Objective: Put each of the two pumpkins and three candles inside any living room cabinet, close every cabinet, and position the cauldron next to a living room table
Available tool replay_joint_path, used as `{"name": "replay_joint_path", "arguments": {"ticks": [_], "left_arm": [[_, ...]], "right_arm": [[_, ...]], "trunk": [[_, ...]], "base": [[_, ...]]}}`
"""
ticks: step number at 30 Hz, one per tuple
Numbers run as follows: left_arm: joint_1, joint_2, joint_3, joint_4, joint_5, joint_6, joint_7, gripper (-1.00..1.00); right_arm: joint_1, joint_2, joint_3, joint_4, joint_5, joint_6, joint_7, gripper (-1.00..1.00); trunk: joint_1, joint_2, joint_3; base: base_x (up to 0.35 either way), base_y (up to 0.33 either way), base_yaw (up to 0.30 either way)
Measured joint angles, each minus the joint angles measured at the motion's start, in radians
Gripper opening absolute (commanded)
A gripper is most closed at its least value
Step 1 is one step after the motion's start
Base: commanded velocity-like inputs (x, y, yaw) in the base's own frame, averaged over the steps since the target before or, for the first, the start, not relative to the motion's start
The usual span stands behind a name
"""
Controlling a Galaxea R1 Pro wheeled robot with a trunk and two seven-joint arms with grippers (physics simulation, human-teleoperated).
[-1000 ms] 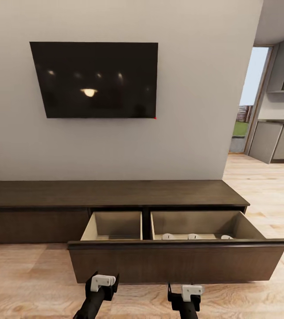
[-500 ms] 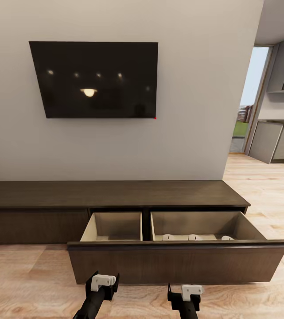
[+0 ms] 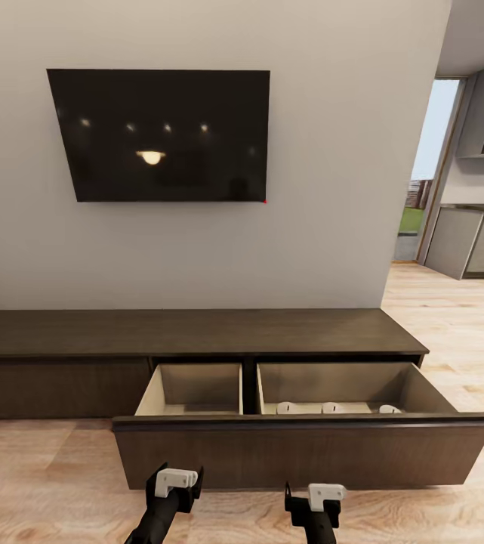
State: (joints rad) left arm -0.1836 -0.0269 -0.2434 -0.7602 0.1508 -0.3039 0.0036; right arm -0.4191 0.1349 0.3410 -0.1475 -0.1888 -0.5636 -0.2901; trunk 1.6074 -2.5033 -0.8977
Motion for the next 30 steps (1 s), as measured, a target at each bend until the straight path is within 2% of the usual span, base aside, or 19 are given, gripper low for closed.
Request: {"name": "replay_joint_path", "arguments": {"ticks": [24,30], "left_arm": [[0.000,0.000,0.000,0.002,-0.001,-0.002,0.005,1.00],[0.000,-0.001,0.000,0.010,-0.004,-0.002,0.005,1.00]], "right_arm": [[-0.011,0.001,-0.004,-0.005,-0.005,0.031,-0.002,1.00],[-0.011,0.000,-0.004,-0.087,-0.005,0.026,-0.009,1.00]], "trunk": [[0.000,0.000,0.000],[0.000,0.000,0.000]], "base": [[0.000,0.000,0.000],[0.000,0.000,0.000]]}}
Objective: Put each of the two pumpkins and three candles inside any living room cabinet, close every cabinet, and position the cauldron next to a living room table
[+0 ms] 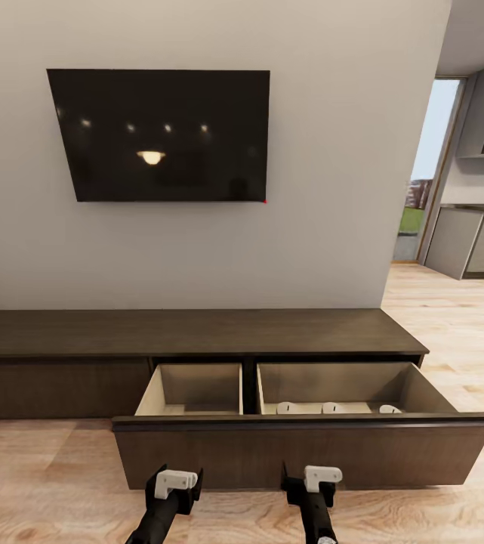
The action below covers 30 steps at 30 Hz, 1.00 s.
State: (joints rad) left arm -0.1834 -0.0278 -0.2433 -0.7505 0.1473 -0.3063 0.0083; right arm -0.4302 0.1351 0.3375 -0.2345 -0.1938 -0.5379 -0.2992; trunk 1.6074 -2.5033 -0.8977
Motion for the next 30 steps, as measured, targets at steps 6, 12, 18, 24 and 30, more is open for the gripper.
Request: {"name": "replay_joint_path", "arguments": {"ticks": [6,12,18,24,30], "left_arm": [[0.000,0.000,0.000,0.003,-0.003,0.000,0.000,1.00],[0.000,0.000,0.000,0.003,-0.004,0.000,0.000,1.00],[0.000,0.000,0.000,-0.002,-0.002,0.000,0.001,1.00],[0.000,0.000,0.000,-0.005,-0.002,0.000,0.001,1.00],[0.000,0.000,0.000,-0.004,-0.003,0.000,0.001,1.00]], "right_arm": [[0.000,-0.001,0.001,-0.022,-0.001,-0.003,-0.003,1.00],[0.000,-0.003,-0.001,-0.018,-0.001,0.002,-0.004,1.00],[0.000,-0.003,-0.001,-0.005,0.000,0.009,0.006,1.00],[0.000,-0.003,-0.001,-0.001,0.001,0.055,0.009,1.00],[0.000,-0.003,-0.001,-0.001,0.001,0.073,0.010,1.00]], "trunk": [[0.000,0.000,0.000],[0.000,0.000,0.000],[0.000,0.000,0.000],[0.000,0.000,0.000],[0.000,0.000,0.000]], "base": [[0.000,0.000,0.000],[0.000,0.000,0.000],[0.000,0.000,0.000],[0.000,0.000,0.000],[0.000,0.000,0.000]]}}
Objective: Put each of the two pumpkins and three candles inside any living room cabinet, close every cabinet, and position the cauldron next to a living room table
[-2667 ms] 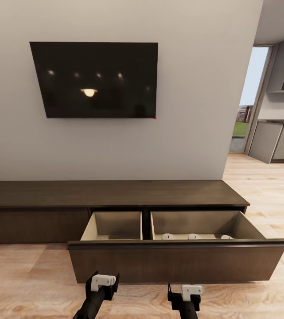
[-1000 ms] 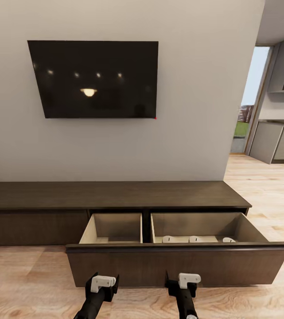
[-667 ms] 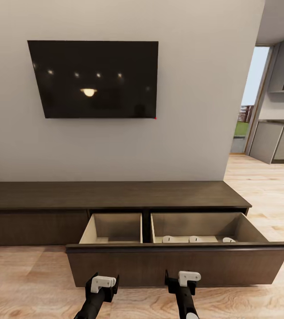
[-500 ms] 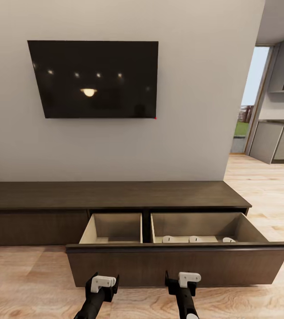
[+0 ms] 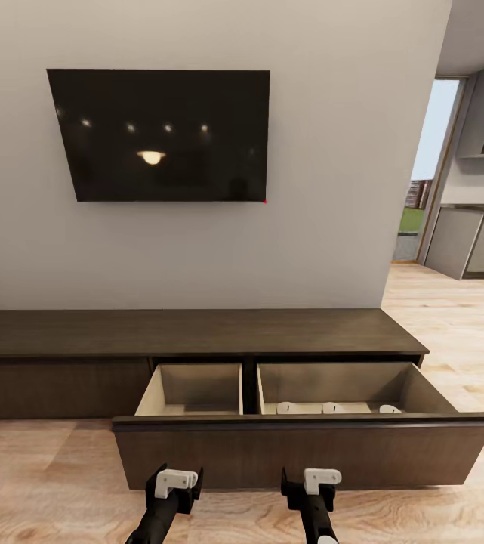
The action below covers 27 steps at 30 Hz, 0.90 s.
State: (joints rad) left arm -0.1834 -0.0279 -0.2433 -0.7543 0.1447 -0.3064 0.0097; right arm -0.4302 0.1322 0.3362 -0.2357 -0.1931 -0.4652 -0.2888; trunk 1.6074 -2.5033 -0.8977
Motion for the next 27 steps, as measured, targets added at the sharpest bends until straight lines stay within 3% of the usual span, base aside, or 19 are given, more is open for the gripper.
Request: {"name": "replay_joint_path", "arguments": {"ticks": [27], "left_arm": [[0.000,0.000,0.000,0.007,-0.002,0.001,0.000,1.00]], "right_arm": [[0.000,0.000,0.000,0.001,0.000,0.004,0.000,1.00]], "trunk": [[0.000,0.000,0.000]], "base": [[0.086,0.000,0.000]]}}
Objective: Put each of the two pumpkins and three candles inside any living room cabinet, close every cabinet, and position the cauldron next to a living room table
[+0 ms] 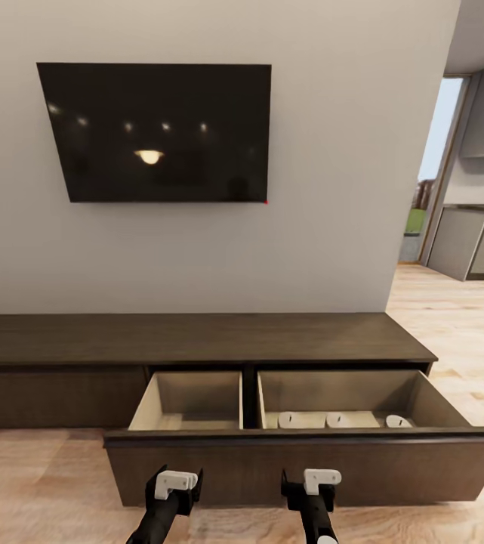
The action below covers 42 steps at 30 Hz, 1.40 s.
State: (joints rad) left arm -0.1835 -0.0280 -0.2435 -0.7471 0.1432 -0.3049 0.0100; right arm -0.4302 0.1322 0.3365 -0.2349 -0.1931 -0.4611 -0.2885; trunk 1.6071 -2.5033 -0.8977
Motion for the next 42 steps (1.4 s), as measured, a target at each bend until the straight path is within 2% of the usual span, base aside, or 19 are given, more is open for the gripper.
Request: {"name": "replay_joint_path", "arguments": {"ticks": [28,31,38,42], "left_arm": [[0.001,0.000,0.000,-0.044,0.006,-0.002,0.000,1.00],[0.002,0.000,0.000,-0.048,0.007,-0.002,0.000,1.00],[0.002,0.000,0.000,-0.049,0.008,-0.001,0.000,1.00],[0.002,0.000,0.000,-0.050,0.008,0.000,-0.001,1.00]], "right_arm": [[0.000,-0.001,0.000,0.000,0.000,0.000,0.000,1.00],[0.000,-0.001,0.000,0.000,0.000,0.000,0.000,1.00],[0.000,-0.002,0.000,0.000,0.000,0.000,0.000,1.00],[0.000,-0.002,0.000,-0.001,0.000,0.000,0.000,1.00]], "trunk": [[0.000,0.000,0.000],[0.002,-0.001,-0.011],[0.002,-0.001,-0.012],[0.003,-0.002,-0.027]], "base": [[0.022,0.000,0.000],[0.000,0.000,0.000],[0.000,0.000,0.000],[0.000,0.000,0.000]]}}
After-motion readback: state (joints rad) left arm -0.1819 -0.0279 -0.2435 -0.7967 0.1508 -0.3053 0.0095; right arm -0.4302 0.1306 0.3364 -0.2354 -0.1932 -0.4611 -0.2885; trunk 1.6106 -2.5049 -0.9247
